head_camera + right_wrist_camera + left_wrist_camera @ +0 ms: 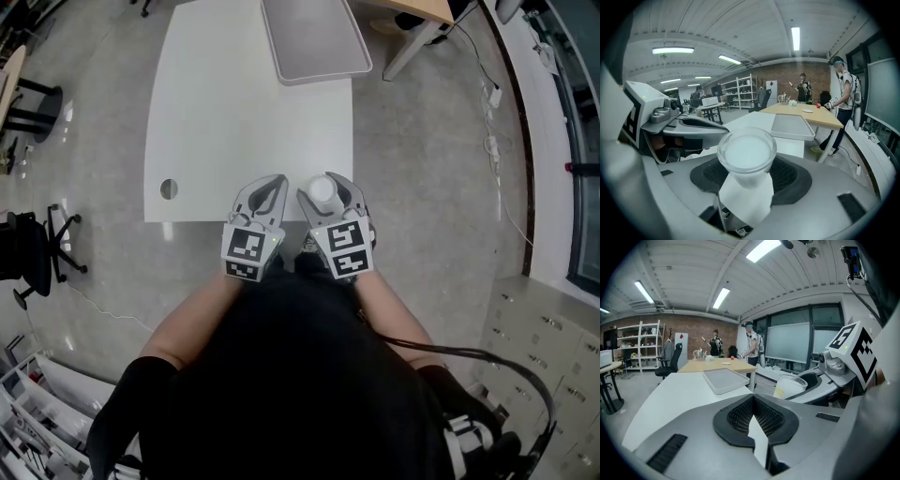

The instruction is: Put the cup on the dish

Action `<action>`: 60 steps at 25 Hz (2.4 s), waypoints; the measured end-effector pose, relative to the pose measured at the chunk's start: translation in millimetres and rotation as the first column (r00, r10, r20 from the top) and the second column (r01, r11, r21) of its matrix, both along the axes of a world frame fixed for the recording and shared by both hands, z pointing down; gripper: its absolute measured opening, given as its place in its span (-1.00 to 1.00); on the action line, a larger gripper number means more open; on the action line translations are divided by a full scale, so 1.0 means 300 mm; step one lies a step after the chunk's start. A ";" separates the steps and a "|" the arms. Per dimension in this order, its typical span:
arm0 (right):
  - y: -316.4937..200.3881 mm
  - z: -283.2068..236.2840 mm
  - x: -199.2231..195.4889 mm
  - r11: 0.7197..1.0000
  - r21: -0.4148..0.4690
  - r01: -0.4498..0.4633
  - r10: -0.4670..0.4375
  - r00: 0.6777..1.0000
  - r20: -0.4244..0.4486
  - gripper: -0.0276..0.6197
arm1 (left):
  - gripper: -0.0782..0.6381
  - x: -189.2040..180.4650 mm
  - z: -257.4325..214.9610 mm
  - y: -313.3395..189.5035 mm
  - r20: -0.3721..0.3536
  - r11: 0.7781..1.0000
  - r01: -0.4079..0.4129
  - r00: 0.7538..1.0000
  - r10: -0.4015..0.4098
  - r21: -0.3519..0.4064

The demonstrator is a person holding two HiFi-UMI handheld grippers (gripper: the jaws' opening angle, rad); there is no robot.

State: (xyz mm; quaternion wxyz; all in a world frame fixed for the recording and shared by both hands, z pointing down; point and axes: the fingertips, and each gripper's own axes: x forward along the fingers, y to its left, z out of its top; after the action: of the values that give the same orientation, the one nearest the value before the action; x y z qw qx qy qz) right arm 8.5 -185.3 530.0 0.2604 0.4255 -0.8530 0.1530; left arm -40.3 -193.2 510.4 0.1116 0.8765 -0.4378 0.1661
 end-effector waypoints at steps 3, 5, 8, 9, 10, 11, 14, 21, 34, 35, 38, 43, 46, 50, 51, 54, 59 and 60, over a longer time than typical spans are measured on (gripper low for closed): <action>0.019 -0.075 0.015 1.000 0.014 0.010 -0.010 1.000 0.008 -0.14 | -0.78 0.024 -0.078 0.013 -0.011 0.999 -0.011 1.000 0.011 0.032; 0.028 -0.120 0.019 1.000 0.023 0.016 -0.016 1.000 0.017 -0.14 | -0.78 0.034 -0.125 0.014 -0.016 0.998 -0.016 1.000 0.017 0.055; 0.036 -0.186 0.023 0.998 0.044 0.033 -0.034 0.999 0.021 -0.14 | -0.78 0.045 -0.192 0.015 -0.019 0.996 -0.020 1.000 0.022 0.091; 0.041 -0.209 0.025 0.998 0.053 0.042 -0.043 0.999 0.019 -0.14 | -0.78 0.049 -0.213 0.019 -0.021 0.995 -0.019 1.000 0.021 0.101; 0.046 -0.231 0.029 0.997 0.063 0.051 -0.052 0.999 0.016 -0.14 | -0.78 0.055 -0.233 0.025 -0.022 0.994 -0.018 1.000 0.020 0.110; 0.050 -0.253 0.035 0.995 0.073 0.060 -0.061 0.998 0.013 -0.14 | -0.78 0.062 -0.251 0.030 -0.023 0.993 -0.016 1.000 0.019 0.119; 0.055 -0.316 0.067 0.991 0.104 0.081 -0.083 0.996 0.011 -0.14 | -0.78 0.091 -0.301 0.042 -0.028 0.990 -0.004 1.000 0.008 0.142; 0.061 -0.401 0.122 0.981 0.151 0.125 -0.129 0.992 0.017 -0.14 | -0.78 0.141 -0.371 0.066 -0.041 0.985 0.033 0.999 -0.027 0.171; 0.015 -0.429 0.134 0.981 0.162 0.107 -0.116 0.992 0.053 -0.14 | -0.78 0.143 -0.396 0.022 -0.041 0.981 0.050 0.998 -0.044 0.185; 0.005 -0.433 0.131 0.981 0.163 0.100 -0.110 0.992 0.054 -0.14 | -0.78 0.140 -0.398 0.012 -0.042 0.981 0.047 0.998 -0.040 0.186; -0.021 -0.432 0.115 0.983 0.161 0.086 -0.095 0.994 0.050 -0.14 | -0.78 0.122 -0.392 -0.011 -0.045 0.983 0.037 0.999 -0.030 0.181; -0.075 -0.423 0.092 0.987 0.148 0.067 -0.074 0.996 0.045 -0.14 | -0.78 0.091 -0.384 -0.072 -0.057 0.985 0.023 0.998 -0.014 0.170; -0.124 -0.433 0.079 0.987 0.153 0.052 -0.060 0.997 0.046 -0.13 | -0.78 0.071 -0.403 -0.129 -0.066 0.984 0.015 0.998 -0.003 0.179; -0.206 -0.457 0.035 0.986 0.160 0.037 -0.045 0.998 0.045 -0.14 | -0.78 0.025 -0.443 -0.225 -0.076 0.980 0.003 0.997 0.012 0.197; -0.228 -0.463 0.021 0.986 0.162 0.035 -0.043 0.998 0.045 -0.14 | -0.78 0.012 -0.449 -0.251 -0.077 0.980 0.000 0.997 0.016 0.200; -0.291 -0.481 -0.019 0.985 0.170 0.032 -0.039 0.999 0.038 -0.14 | -0.78 -0.023 -0.453 -0.321 -0.080 0.979 -0.009 0.996 0.026 0.202; -0.386 -0.491 -0.067 0.984 0.179 0.022 -0.029 0.999 0.033 -0.14 | -0.78 -0.055 -0.440 -0.420 -0.096 0.980 -0.028 0.994 0.048 0.199; -0.401 -0.491 -0.073 0.984 0.179 0.018 -0.024 0.999 0.032 -0.14 | -0.78 -0.059 -0.439 -0.438 -0.097 0.979 -0.032 0.994 0.053 0.200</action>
State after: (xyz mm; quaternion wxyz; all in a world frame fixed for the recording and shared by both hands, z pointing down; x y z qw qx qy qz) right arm -13.5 -305.6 382.7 0.2083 0.4353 -0.8721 0.0803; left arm -57.9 -324.6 378.8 0.0426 0.8998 -0.4270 0.0792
